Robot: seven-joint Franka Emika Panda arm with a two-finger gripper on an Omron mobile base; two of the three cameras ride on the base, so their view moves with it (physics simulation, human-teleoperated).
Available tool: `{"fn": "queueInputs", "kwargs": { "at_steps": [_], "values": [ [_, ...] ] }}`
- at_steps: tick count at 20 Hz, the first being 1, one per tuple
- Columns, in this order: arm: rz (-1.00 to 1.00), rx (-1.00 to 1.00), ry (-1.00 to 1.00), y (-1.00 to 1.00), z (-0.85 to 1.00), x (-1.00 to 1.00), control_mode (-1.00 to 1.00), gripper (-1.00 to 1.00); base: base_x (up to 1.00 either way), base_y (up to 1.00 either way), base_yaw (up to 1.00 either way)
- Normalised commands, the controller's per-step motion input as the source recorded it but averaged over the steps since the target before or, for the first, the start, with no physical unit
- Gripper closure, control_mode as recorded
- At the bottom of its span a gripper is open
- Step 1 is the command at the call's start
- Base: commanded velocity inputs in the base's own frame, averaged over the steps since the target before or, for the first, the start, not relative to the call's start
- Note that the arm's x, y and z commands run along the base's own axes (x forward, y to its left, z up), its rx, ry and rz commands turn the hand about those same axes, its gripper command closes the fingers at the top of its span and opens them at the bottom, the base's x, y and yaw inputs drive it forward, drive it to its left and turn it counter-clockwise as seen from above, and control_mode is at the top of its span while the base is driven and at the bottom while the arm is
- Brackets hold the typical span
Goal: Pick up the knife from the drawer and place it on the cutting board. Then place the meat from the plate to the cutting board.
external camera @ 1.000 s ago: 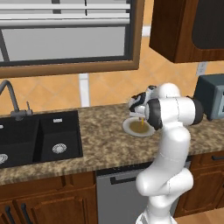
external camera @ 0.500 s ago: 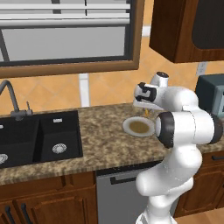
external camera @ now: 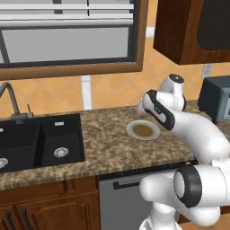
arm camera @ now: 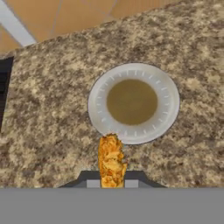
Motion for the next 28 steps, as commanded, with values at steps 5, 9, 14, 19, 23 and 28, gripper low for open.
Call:
{"fn": "queueInputs", "kwargs": {
  "at_steps": [5, 9, 14, 19, 23, 28],
  "values": [
    [0.00, 0.00, -0.12, 0.13, 0.66, -0.92, -1.00, 1.00, 0.00, 0.00, 0.00],
    [0.00, 0.00, -0.07, 0.01, 0.67, -0.83, -1.00, 1.00, 0.00, 0.00, 0.00],
    [0.00, 0.00, -0.07, 0.03, 0.59, -0.70, -1.00, 1.00, 0.00, 0.00, 0.00],
    [0.00, 0.00, -0.02, 0.05, 0.15, -0.37, -1.00, 1.00, 0.00, 0.00, 0.00],
    [0.00, 0.00, 0.00, 0.00, 0.00, 0.00, 1.00, 1.00, -0.19, 0.26, 0.00],
    [0.00, 0.00, 0.00, 0.00, 0.00, 0.00, 1.00, 1.00, -0.25, 0.46, 0.00]
  ]
}}
